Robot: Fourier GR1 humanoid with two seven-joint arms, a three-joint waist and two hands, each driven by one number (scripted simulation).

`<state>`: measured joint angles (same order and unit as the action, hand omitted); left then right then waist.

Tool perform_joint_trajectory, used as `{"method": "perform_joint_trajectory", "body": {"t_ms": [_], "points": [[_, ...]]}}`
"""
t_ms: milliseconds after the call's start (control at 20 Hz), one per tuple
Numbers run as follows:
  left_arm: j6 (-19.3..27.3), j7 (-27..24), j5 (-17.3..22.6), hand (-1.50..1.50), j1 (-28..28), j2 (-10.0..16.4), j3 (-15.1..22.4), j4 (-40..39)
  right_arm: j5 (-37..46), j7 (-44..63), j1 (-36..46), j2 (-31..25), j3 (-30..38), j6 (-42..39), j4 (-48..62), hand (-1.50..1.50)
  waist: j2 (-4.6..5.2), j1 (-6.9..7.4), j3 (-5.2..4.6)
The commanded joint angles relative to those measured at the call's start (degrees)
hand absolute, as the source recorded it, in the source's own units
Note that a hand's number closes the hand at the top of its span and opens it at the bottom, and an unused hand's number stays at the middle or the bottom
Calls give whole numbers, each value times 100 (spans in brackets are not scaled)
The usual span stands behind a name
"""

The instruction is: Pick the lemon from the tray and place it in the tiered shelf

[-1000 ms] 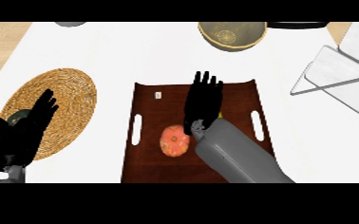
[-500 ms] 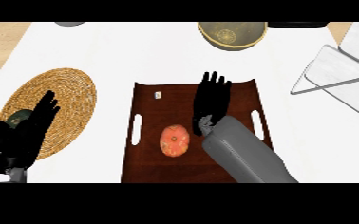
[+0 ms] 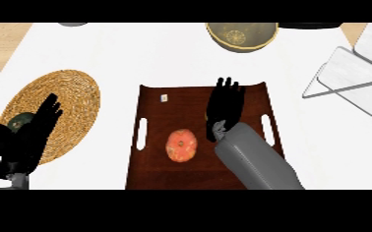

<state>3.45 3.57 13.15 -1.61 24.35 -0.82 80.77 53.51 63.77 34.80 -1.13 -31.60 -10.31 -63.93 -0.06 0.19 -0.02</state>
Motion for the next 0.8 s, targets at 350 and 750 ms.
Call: {"method": "perform_joint_trajectory", "body": {"t_ms": [350,750], "points": [[-283,-44,-96,0,-83,-46,-265,-40,121,594,-437,110,178,-57,-96,150,-4,-4,1],[-473,268,-101,0,-62,-11,-476,297,519,-193,-283,-21,353,-96,350,150,0,10,2]]}}
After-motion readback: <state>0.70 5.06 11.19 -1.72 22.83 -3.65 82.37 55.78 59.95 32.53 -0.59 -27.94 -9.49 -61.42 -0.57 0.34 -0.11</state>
